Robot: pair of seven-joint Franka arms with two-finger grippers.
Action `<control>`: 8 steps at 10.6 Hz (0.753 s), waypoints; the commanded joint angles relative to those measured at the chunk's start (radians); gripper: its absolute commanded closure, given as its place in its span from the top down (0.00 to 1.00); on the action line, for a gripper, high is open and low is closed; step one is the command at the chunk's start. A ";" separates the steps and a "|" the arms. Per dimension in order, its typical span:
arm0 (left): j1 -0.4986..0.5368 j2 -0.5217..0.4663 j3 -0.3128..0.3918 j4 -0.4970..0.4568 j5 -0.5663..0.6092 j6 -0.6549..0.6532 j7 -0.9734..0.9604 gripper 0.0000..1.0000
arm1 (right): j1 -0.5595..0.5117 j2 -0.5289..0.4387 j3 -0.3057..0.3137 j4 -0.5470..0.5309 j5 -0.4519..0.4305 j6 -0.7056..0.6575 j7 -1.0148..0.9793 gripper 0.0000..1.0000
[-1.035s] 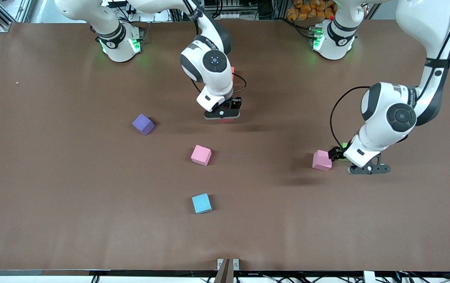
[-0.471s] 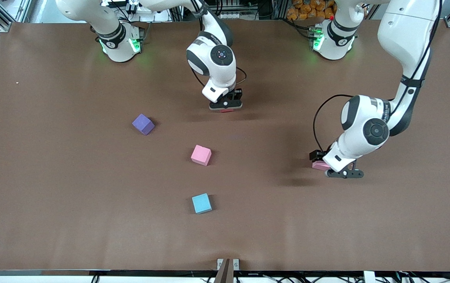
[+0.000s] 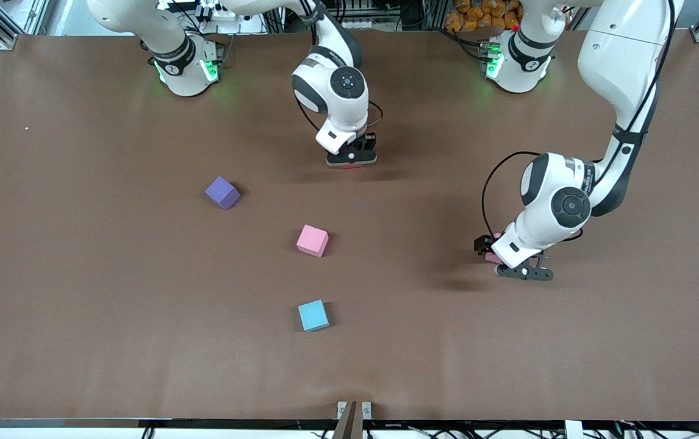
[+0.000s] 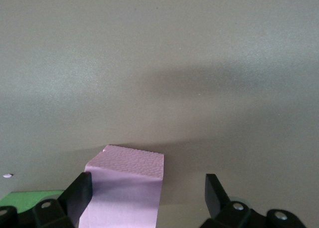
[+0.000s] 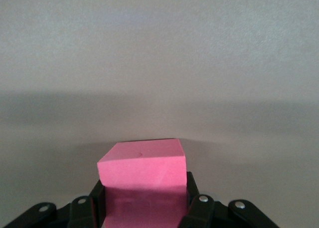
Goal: Arrange blocks into number 1
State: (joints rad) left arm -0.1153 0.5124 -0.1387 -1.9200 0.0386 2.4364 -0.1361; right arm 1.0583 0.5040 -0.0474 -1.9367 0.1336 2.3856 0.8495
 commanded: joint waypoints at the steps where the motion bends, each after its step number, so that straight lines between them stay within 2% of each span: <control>1: 0.000 -0.002 0.013 0.004 0.021 0.000 0.050 1.00 | 0.023 0.001 -0.003 -0.010 0.001 0.015 0.037 0.44; 2: 0.005 -0.008 0.027 0.001 0.021 -0.005 0.078 1.00 | 0.026 0.001 -0.003 -0.010 0.001 0.015 0.039 0.49; 3: 0.005 -0.017 0.039 0.000 0.021 -0.010 0.107 1.00 | 0.028 0.001 -0.003 -0.010 0.001 0.015 0.045 0.58; 4: 0.006 -0.026 0.042 0.001 0.021 -0.034 0.121 1.00 | 0.028 0.001 -0.003 -0.008 0.001 0.015 0.051 1.00; 6: 0.008 -0.029 0.050 -0.001 0.020 -0.048 0.124 1.00 | 0.020 -0.005 -0.003 -0.007 0.001 0.014 0.059 1.00; 8: 0.002 -0.025 0.048 -0.004 0.011 -0.050 0.107 1.00 | -0.033 -0.069 0.000 -0.013 0.001 -0.005 0.081 1.00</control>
State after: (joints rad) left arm -0.1049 0.5020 -0.0937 -1.9156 0.0395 2.4037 -0.0230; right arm 1.0682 0.5005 -0.0530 -1.9332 0.1336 2.3974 0.9025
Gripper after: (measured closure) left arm 0.000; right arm 0.000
